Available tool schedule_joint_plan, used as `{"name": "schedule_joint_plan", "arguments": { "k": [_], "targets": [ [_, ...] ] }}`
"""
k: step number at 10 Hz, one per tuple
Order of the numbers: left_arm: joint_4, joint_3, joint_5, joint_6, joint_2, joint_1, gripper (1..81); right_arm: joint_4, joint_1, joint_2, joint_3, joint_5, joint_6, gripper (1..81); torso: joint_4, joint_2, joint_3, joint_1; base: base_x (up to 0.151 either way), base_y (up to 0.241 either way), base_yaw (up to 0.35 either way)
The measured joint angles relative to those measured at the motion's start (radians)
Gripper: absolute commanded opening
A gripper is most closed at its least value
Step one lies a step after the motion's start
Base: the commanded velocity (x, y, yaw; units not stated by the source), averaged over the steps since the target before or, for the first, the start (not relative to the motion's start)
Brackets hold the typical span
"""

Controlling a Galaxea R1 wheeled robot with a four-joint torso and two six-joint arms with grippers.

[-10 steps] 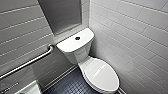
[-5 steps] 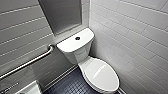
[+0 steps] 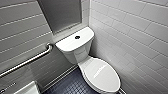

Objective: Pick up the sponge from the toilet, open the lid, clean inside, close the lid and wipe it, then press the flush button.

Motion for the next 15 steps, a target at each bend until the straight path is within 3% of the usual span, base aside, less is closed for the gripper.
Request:
{"name": "schedule_joint_plan", "arguments": {
  "k": [3, 7, 8, 11, 15],
  "targets": [
    [0.003, -0.011, 0.0, 0.003, 0.034, 0.019, 81.1, 0.043, 0.185, -0.025, 0.049, -0.076, 0.0, 1.0, 0.0, -0.053, -0.015, 0.033, 0.0, 0.0, 0.0],
    [0.005, -0.044, -0.001, 0.003, 0.07, 0.019, 81.1, 0.122, 0.449, 0.016, 0.052, -0.228, 0.01, 1.0, 0.0, -0.052, -0.016, 0.034, 0.0, 0.0, 0.0],
    [0.005, -0.071, 0.0, 0.003, 0.084, 0.019, 81.1, 0.135, 0.49, 0.066, 0.013, -0.275, 0.031, 1.0, 0.0, -0.052, -0.016, 0.034, 0.0, 0.0, 0.0],
    [0.005, -0.099, 0.004, 0.018, 0.127, 0.019, 81.1, 0.156, 0.562, 0.177, -0.131, -0.376, 0.18, 1.0, 0.0, -0.052, -0.017, 0.034, 0.0, 0.0, 0.0],
    [0.007, -0.113, 0.005, 0.021, 0.126, 0.02, 81.1, 0.162, 0.653, 0.354, -0.293, -0.441, 0.275, 1.0, 0.0, -0.052, -0.018, 0.034, 0.0, 0.0, 0.0]
  ]
}}
